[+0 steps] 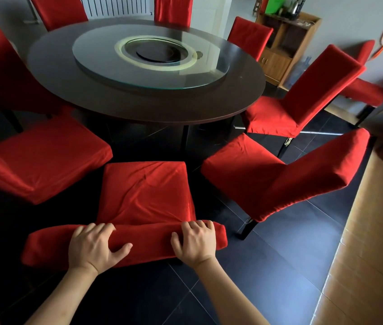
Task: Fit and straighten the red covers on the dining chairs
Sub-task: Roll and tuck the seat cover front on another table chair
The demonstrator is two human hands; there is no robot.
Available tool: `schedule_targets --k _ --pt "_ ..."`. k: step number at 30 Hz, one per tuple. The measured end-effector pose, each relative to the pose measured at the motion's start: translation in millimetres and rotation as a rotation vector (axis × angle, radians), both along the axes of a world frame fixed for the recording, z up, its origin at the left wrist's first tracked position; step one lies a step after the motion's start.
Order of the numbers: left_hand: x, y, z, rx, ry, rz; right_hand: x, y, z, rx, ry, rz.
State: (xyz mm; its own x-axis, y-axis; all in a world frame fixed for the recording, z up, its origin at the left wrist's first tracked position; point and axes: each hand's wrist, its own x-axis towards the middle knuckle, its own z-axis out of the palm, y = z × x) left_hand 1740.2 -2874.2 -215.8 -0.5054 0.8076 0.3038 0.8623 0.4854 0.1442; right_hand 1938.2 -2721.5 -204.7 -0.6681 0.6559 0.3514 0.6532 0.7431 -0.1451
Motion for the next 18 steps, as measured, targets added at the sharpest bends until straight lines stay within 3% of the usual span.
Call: schedule_targets --k 18 --pt "-18.6 -23.5 6.6 -0.02 0.002 -0.018 -12.9 -38.8 7.3 -0.1 -0.025 -0.054"
